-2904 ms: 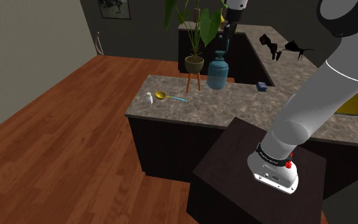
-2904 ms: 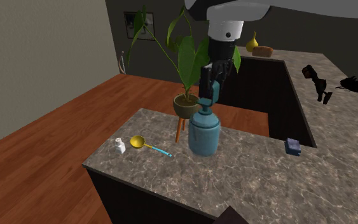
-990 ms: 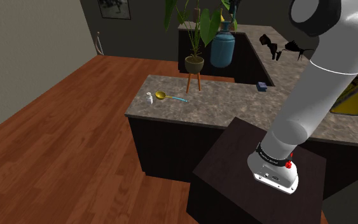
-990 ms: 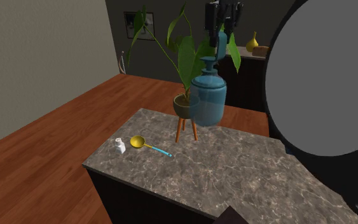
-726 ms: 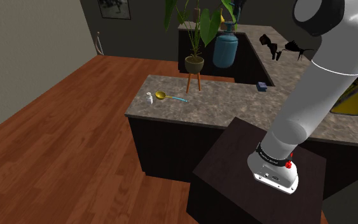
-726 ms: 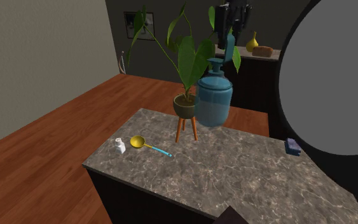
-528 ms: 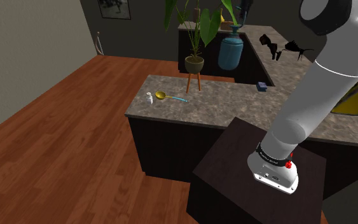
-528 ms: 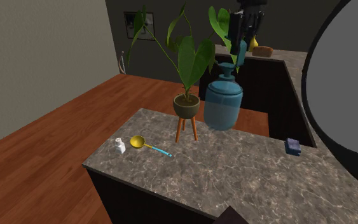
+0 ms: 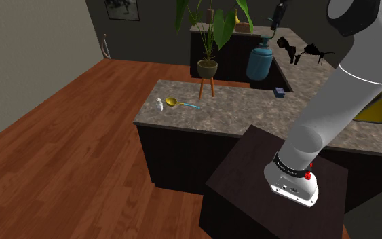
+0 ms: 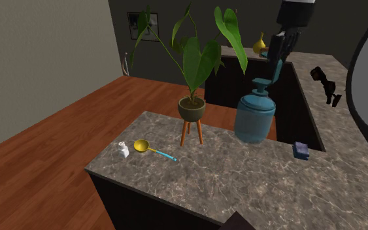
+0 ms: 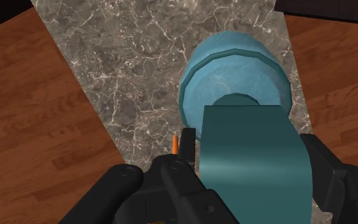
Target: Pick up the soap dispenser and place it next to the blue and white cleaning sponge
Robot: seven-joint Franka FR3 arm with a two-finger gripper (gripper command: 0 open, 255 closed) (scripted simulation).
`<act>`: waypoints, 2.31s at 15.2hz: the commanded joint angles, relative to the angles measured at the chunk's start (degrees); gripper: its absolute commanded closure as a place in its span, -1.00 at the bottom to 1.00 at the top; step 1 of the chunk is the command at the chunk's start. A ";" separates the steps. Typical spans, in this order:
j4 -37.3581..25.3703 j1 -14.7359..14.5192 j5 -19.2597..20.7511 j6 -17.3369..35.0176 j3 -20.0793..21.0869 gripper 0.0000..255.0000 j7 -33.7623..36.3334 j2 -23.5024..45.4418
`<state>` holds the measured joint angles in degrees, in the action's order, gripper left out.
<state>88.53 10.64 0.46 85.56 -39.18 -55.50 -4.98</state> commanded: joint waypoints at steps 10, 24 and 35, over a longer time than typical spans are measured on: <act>3.49 7.14 -4.25 7.42 -9.15 1.00 -16.62 6.18; -6.82 27.97 -21.72 10.09 -12.37 1.00 -40.51 28.75; -21.01 45.14 -30.92 9.23 -7.71 1.00 -49.08 44.59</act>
<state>67.01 55.79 -30.28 94.03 -46.99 -104.34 39.39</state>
